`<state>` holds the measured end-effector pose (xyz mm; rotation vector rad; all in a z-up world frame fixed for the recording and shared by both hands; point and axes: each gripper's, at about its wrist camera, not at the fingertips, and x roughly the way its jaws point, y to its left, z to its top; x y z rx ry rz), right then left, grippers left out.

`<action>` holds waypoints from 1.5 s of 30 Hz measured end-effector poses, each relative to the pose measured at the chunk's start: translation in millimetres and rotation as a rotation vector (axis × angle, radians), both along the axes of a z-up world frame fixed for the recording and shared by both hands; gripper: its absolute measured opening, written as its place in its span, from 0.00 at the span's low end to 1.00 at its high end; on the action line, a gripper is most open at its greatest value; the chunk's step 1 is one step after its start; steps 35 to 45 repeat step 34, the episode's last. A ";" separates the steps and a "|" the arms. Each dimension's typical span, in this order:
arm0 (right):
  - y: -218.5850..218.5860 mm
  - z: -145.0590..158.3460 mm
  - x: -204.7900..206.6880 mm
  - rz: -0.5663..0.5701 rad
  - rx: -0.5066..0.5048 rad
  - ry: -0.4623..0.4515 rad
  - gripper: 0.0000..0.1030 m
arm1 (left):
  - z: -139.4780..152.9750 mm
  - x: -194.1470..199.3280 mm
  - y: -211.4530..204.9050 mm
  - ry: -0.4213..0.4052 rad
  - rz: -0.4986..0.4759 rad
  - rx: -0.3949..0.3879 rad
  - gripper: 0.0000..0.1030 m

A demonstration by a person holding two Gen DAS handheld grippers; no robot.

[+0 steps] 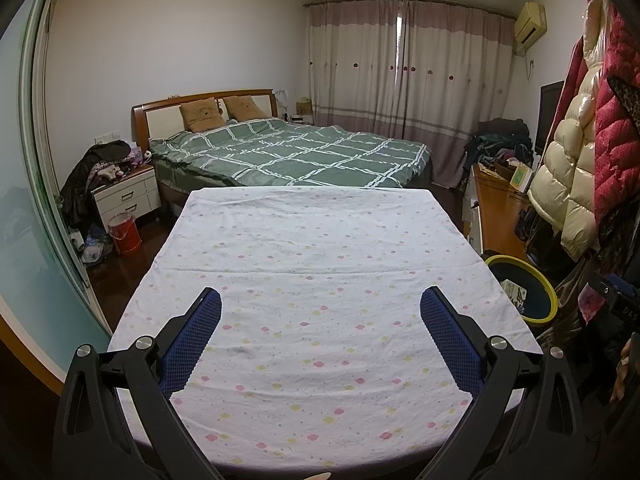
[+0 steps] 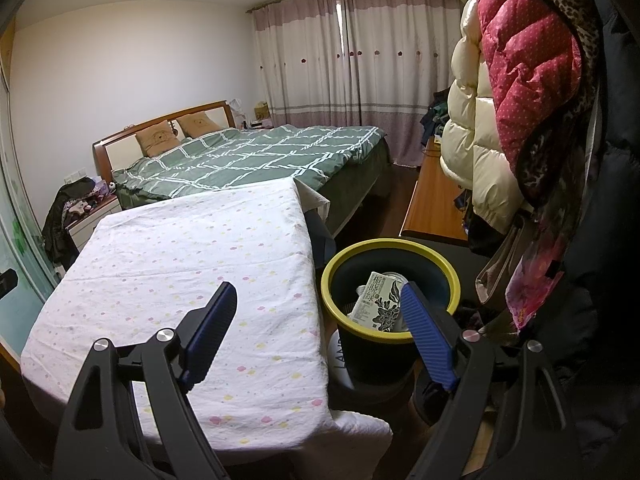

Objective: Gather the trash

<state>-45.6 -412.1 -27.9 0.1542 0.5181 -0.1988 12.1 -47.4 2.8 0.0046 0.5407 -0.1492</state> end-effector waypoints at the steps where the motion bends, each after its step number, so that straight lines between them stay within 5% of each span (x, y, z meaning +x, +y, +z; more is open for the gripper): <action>1: -0.1 0.0 0.0 0.000 0.000 0.000 0.77 | 0.2 0.4 0.1 0.000 0.000 0.001 0.95; 25: 2.4 -5.3 1.7 0.005 0.003 0.009 0.77 | -9.0 3.9 1.2 -0.010 -0.036 -0.042 0.95; 34: 19.3 -13.1 55.3 0.087 -0.004 0.058 0.82 | -34.3 80.5 22.6 0.137 -0.001 -0.074 0.95; 45: 19.3 -13.1 55.3 0.087 -0.004 0.058 0.82 | -34.3 80.5 22.6 0.137 -0.001 -0.074 0.95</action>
